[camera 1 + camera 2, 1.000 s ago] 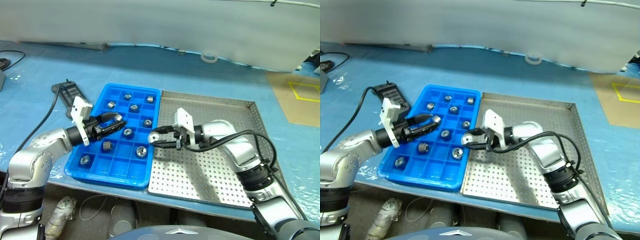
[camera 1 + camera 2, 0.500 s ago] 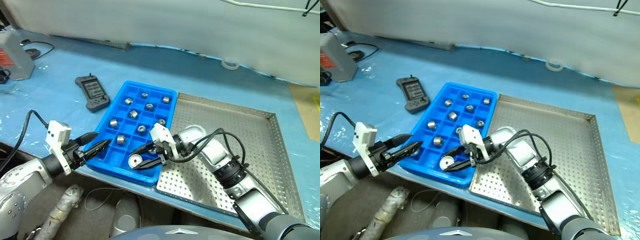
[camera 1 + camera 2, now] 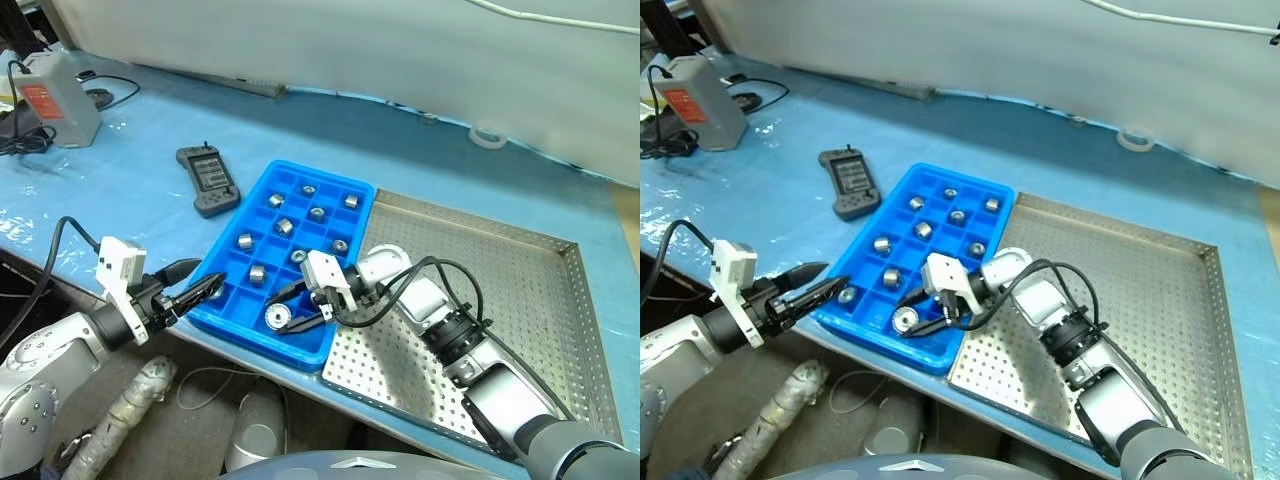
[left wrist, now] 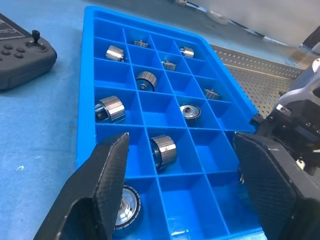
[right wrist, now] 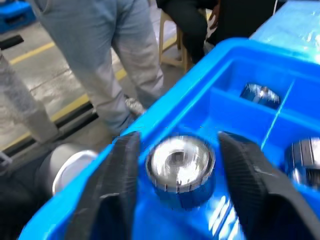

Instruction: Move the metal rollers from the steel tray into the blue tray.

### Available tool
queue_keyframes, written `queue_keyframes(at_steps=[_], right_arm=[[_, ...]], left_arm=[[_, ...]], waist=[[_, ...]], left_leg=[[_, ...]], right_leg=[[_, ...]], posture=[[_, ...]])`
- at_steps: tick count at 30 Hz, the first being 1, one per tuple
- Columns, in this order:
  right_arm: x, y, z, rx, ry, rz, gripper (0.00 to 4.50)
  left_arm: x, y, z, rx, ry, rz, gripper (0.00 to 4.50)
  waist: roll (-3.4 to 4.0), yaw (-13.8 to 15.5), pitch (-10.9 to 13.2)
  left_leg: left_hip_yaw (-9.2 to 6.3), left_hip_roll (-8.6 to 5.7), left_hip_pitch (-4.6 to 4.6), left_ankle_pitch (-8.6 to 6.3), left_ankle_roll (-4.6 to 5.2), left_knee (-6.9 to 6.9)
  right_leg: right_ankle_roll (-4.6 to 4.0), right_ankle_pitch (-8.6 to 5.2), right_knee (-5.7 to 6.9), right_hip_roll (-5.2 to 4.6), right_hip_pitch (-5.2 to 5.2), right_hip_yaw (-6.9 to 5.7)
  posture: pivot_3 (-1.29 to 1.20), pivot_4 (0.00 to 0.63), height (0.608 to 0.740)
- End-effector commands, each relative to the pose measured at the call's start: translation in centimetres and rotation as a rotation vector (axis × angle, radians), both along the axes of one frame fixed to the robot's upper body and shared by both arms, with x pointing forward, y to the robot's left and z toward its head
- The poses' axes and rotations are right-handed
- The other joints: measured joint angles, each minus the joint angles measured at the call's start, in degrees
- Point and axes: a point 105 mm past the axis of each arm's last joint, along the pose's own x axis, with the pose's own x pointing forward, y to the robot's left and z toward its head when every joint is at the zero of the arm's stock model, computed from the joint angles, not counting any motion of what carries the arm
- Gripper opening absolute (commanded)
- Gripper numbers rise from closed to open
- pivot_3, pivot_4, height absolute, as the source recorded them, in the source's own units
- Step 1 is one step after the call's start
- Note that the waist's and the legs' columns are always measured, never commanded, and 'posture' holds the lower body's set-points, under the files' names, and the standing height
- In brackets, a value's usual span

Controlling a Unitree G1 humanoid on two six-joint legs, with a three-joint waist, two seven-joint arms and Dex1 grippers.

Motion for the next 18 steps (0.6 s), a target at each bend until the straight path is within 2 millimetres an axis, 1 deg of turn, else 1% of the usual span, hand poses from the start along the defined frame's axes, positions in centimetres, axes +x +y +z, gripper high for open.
queue_keyframes(at_steps=[1,4,6,9,12,14,16,17,18], right_arm=[[0.0,0.5,0.7,0.016,0.008,-0.015,3.24],[0.9,0.5,1.7,0.052,0.000,-0.067,3.24],[1.3,0.2,2.1,0.057,-0.025,-0.091,3.24],[2.2,-0.7,3.2,0.088,-0.054,-0.150,3.24],[4.9,-2.3,6.4,0.210,-0.099,-0.366,3.24],[5.9,-3.1,7.3,0.254,-0.109,-0.464,3.24],[7.6,-5.4,8.6,0.347,-0.132,-0.678,3.24],[8.4,-6.8,9.0,0.384,-0.146,-0.794,3.24],[9.2,-8.5,8.9,0.398,-0.170,-0.917,3.24]], left_arm=[[0.4,0.2,-0.1,0.011,-0.024,-0.020,3.53],[0.9,0.7,-1.1,0.011,-0.018,-0.034,3.53],[1.2,0.9,-1.6,0.015,-0.019,-0.040,3.53],[1.7,0.6,-1.4,0.009,-0.042,-0.066,3.53],[3.7,-1.1,-0.5,-0.013,-0.099,-0.123,3.53],[4.7,-1.8,-0.1,-0.015,-0.129,-0.137,3.53],[7.2,-2.6,0.6,0.012,-0.198,-0.099,3.53],[8.3,-3.1,1.1,0.010,-0.224,-0.091,3.53],[9.0,-3.8,1.8,0.000,-0.250,-0.100,3.53]], waist=[[0.00,-0.32,0.00],[0.00,-0.67,0.00],[-0.01,-0.75,0.00],[-0.02,-0.66,-0.01],[0.07,-0.69,0.05],[0.04,-1.25,0.03],[-0.01,-2.38,-0.01],[-0.04,-2.58,-0.02],[-0.12,-2.96,-0.07]], left_leg=[[-0.01,0.03,0.01,0.05,-0.08,-0.01],[-0.03,0.05,0.01,0.13,-0.22,-0.04],[-0.02,0.05,0.01,0.14,-0.23,-0.04],[-0.03,0.01,0.02,0.14,-0.23,-0.03],[-0.03,0.00,0.03,0.17,-0.28,0.00],[-0.02,-0.01,0.06,0.25,-0.41,0.00],[0.01,-0.07,0.19,0.27,-0.45,0.01],[0.03,-0.10,0.21,0.28,-0.47,0.01],[0.03,-0.09,0.20,0.30,-0.49,0.00]], right_leg=[[0.01,0.00,0.02,0.02,-0.01,0.00],[0.01,0.00,0.08,0.04,-0.05,-0.01],[0.01,0.00,0.08,0.03,-0.05,-0.01],[0.00,-0.01,0.07,0.02,-0.02,0.00],[0.00,0.00,0.13,0.02,0.02,0.00],[-0.02,0.01,0.19,0.02,0.02,0.06],[0.08,0.07,0.18,0.00,0.10,0.18],[0.17,0.12,0.21,-0.01,0.09,0.24],[0.19,0.13,0.19,0.00,0.09,0.25]], posture=[[0.45,0.150,0.740],[0.42,0.150,0.740],[0.41,0.150,0.740],[0.35,0.150,0.740],[0.27,0.150,0.740],[0.25,0.150,0.740],[0.21,0.150,0.740],[0.20,0.150,0.740],[0.18,0.150,0.740]])
